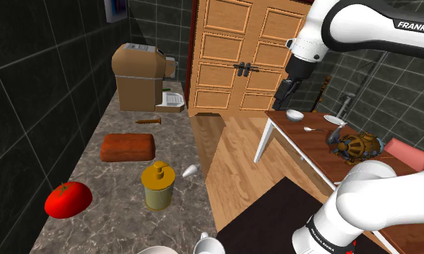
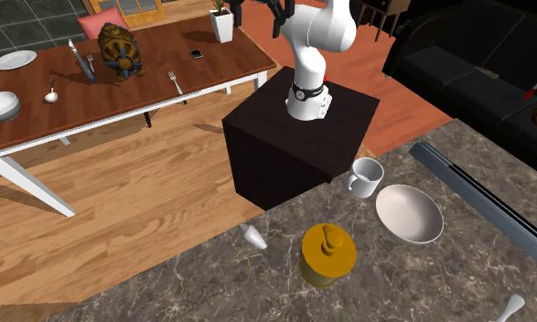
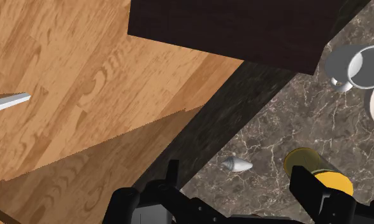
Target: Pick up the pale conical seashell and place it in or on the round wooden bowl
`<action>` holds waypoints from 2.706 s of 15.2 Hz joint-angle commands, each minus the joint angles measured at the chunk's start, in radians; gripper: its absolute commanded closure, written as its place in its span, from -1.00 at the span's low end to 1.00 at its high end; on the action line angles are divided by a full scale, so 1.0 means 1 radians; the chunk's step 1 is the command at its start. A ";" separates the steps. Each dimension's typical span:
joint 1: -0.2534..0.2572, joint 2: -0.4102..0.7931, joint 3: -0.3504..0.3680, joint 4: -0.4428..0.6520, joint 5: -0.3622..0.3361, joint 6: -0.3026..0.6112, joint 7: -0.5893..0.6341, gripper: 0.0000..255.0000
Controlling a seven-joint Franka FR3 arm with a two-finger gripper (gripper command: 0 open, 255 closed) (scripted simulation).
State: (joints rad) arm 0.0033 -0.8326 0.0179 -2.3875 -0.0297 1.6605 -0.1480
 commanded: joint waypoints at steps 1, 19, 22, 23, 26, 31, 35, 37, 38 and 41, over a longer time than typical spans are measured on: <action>0.000 0.000 0.000 0.000 0.000 0.000 0.000 -1.00; 0.148 0.492 -0.174 -0.163 0.103 0.647 -0.419 -1.00; 0.184 0.612 -0.197 -0.140 0.162 0.735 -0.516 -1.00; 0.197 0.653 -0.204 -0.130 0.187 0.762 -0.551 -1.00; 0.228 0.777 -0.214 -0.088 0.274 0.829 -0.667 -1.00; 0.242 0.984 -0.184 0.009 0.437 0.905 -0.869 -1.00; 0.222 1.143 -0.127 0.107 0.538 0.941 -1.007 -1.00; 0.209 1.219 -0.096 0.161 0.572 0.954 -1.063 -1.00; 0.202 1.257 -0.080 0.189 0.585 0.960 -1.088 -1.00; 0.189 1.334 -0.050 0.249 0.604 0.970 -1.134 -1.00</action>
State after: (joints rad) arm 0.1959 0.4779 -0.0391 -2.1618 0.5712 2.6310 -1.2714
